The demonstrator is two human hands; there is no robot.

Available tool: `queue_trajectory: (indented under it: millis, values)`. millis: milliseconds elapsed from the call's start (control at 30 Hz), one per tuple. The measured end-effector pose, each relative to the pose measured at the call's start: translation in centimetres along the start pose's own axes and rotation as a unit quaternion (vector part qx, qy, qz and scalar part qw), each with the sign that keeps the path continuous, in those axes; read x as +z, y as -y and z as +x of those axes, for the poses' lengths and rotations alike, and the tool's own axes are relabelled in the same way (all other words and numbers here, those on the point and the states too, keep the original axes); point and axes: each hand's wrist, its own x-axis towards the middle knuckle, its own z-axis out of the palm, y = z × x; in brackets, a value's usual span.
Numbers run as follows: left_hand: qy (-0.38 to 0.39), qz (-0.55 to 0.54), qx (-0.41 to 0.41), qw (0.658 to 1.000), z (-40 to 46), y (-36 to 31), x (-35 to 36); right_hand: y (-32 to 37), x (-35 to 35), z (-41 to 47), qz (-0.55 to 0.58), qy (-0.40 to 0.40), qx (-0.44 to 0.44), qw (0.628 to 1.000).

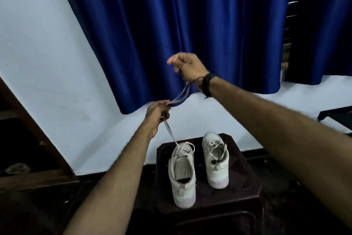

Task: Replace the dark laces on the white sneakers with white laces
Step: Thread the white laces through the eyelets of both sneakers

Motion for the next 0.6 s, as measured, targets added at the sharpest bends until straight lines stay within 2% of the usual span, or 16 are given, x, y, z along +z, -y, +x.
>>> queue_trajectory:
  millis: [233,400,467,533,600]
  values:
    - [0.044,0.199,0.01,0.979,-3.9,3.8,0.7,9.7,-1.3,1.1,0.002,-0.039,-0.049,0.998]
    - [0.016,0.331,-0.024,0.943,-5.7,7.8,1.7,11.7,-0.7,-0.5,-0.026,-0.028,-0.068,0.997]
    - [0.021,0.384,-0.009,0.923,-7.2,9.3,2.1,12.1,-0.4,-0.9,-0.035,-0.01,-0.075,0.997]
    - [0.013,0.381,0.0,0.925,-8.7,11.4,2.5,12.6,-0.1,-1.3,-0.042,0.003,-0.078,0.996]
    - [-0.027,0.362,-0.002,0.932,-9.7,13.3,2.9,13.0,-0.1,-1.3,-0.046,0.011,-0.08,0.996]
